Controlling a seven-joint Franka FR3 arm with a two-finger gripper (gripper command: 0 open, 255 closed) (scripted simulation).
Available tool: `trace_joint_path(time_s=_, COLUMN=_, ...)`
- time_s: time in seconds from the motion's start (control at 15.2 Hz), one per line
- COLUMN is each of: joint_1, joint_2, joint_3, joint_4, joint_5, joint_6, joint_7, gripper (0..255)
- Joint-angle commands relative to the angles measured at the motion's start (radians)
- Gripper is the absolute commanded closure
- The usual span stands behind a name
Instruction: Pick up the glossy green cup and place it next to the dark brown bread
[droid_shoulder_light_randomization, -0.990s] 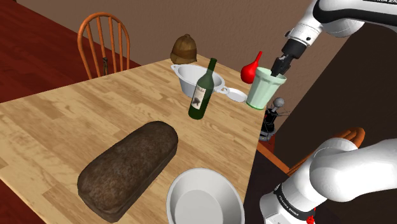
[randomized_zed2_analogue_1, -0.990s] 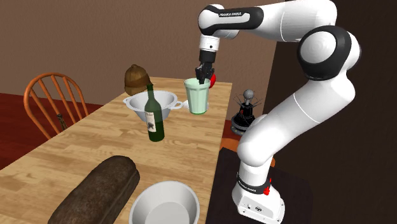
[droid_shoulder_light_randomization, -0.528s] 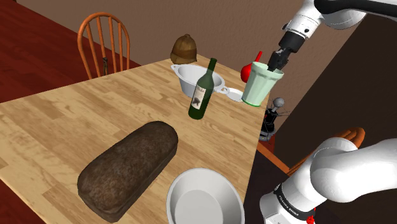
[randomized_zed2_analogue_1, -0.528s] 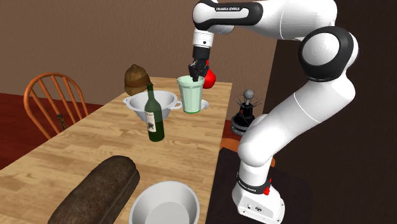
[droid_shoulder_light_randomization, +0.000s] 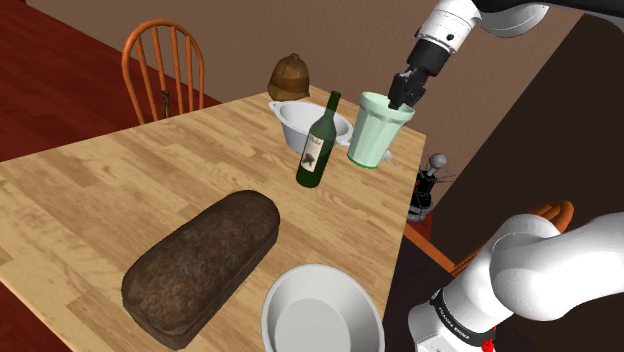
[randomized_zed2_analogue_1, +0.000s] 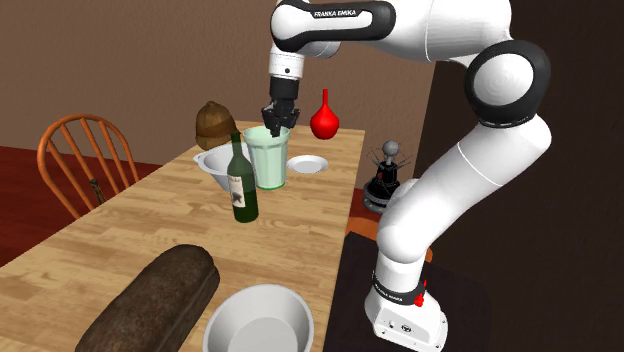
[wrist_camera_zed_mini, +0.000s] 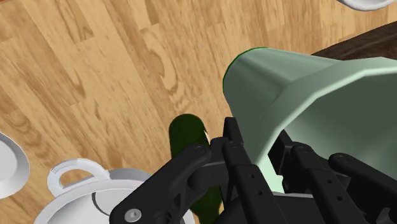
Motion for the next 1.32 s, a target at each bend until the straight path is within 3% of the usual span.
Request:
trace_joint_path(time_s=0.0, joint_1=0.017, joint_2=0.012, joint_3=0.037, joint_4=-0.001, joint_5=0.021, joint_6=0.02, joint_7=0.045, gripper=255)
trace_joint_path(time_s=0.73, joint_1=0.11, joint_2=0.197, joint_3=0.225, joint_4=0.137, joint_5=0.103, joint_6=0.114, joint_7=0.282, gripper=255)
trace_joint_path(time_s=1.25, joint_1=0.111, joint_2=0.192, joint_3=0.229, joint_4=0.025, joint_5=0.11, joint_6=0.218, joint_7=0.263, gripper=255)
